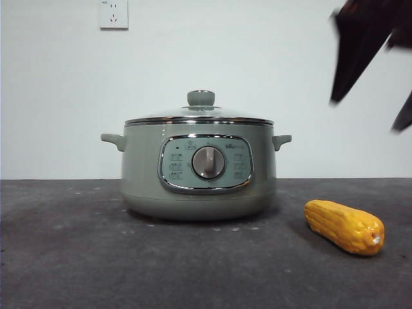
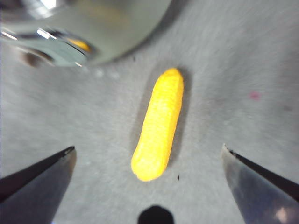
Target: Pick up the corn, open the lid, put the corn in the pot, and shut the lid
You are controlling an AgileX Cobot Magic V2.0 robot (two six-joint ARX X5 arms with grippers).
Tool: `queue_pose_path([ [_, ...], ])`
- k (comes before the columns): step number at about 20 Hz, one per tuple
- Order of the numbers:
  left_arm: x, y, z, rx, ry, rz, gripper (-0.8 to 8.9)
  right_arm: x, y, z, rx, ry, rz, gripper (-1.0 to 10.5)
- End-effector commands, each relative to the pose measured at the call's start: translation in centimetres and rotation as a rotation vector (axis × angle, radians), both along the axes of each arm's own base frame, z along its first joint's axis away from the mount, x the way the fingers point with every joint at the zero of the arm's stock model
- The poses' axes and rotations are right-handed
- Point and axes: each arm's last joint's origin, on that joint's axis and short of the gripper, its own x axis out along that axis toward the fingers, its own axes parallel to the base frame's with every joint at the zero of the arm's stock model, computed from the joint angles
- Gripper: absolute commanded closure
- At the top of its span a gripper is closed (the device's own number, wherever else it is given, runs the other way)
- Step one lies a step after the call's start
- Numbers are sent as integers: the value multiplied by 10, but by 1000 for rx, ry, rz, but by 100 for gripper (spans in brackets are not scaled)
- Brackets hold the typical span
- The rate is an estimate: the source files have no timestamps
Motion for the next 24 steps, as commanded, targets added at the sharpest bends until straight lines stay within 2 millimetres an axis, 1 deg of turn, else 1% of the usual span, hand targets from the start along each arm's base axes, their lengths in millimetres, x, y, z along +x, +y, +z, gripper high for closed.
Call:
queue_pose_path([
  [1, 0, 0, 1, 3, -4, -4, 246, 13, 14, -21, -39, 73, -1, 415],
  [4, 1, 0, 0, 3, 1, -4, 246, 25, 30, -49, -130, 140, 15, 415],
  [7, 1, 0, 0, 3, 1, -4, 246, 33, 41, -69, -165, 183, 13, 419],
  [9, 1, 0, 0, 3, 1, -4, 246, 37, 47, -79, -184, 193, 0, 500],
  [11, 2, 0, 0, 3, 4, -4, 246, 41, 50, -87, -197, 202, -3, 519],
  [12, 3, 0, 0, 3, 6, -4, 246, 42, 51, -90, -198, 204, -8, 535],
  [15, 5, 0, -1, 3, 13, -4, 246, 43, 51, -92, -195, 206, -18, 672],
  [16, 5, 0, -1, 3, 17, -4, 246, 43, 51, -92, -194, 204, -17, 698],
  [18, 8, 0, -2, 3, 27, -4, 246, 43, 51, -92, -193, 204, -18, 713],
  [19, 9, 0, -3, 3, 32, -4, 246, 43, 51, -92, -194, 204, -18, 783],
  [21, 10, 0, -3, 3, 35, -4, 246, 43, 51, -92, -194, 204, -15, 960],
  [24, 10, 0, -3, 3, 34, -5, 246, 43, 51, -91, -200, 195, 7, 959],
])
